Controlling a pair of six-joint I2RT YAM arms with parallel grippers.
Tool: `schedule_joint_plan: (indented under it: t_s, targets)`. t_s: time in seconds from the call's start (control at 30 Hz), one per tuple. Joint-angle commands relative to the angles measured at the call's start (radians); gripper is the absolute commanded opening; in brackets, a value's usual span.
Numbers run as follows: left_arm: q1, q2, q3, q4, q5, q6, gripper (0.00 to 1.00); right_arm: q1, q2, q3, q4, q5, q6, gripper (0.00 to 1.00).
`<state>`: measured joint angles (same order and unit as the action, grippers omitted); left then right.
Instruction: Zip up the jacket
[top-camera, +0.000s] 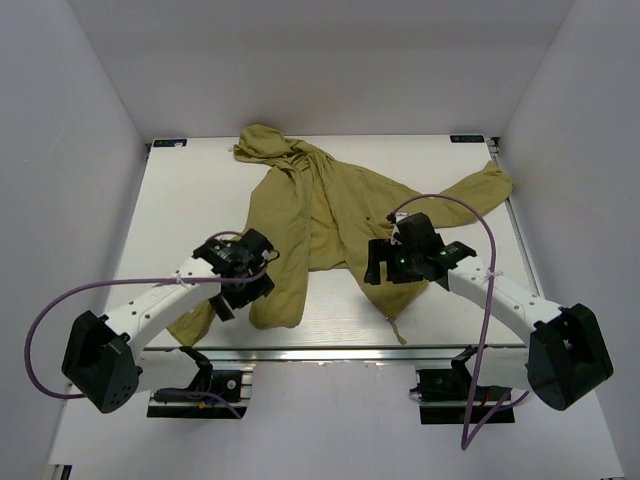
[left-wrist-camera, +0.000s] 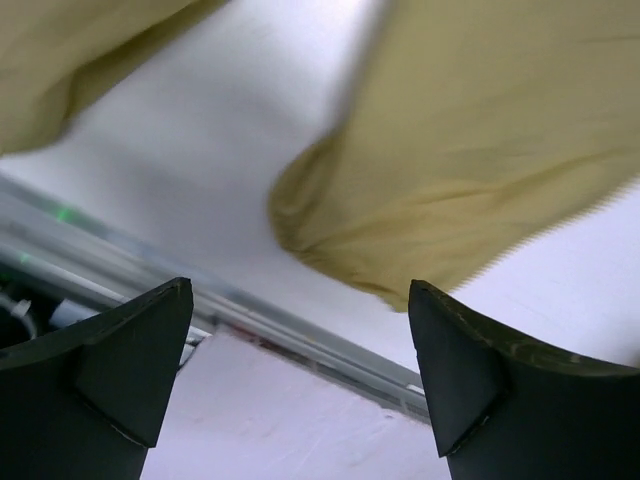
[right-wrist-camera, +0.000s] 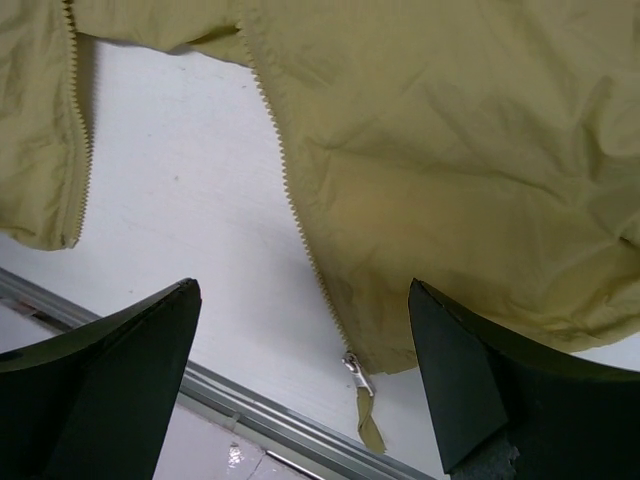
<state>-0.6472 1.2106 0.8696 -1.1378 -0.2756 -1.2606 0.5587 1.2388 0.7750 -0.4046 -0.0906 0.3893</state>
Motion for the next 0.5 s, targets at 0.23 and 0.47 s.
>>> schedule_joint_plan:
  t_s: [0.23, 0.47]
  targets:
    - [0.007, 0.218, 0.117, 0.623, 0.096, 0.427, 0.98, 0.004, 0.08, -0.008, -0.005, 0.058, -0.001, 0.89]
    - [0.104, 0.507, 0.267, 0.753, 0.236, 0.51, 0.98, 0.004, 0.191, 0.0, 0.067, 0.048, -0.007, 0.89]
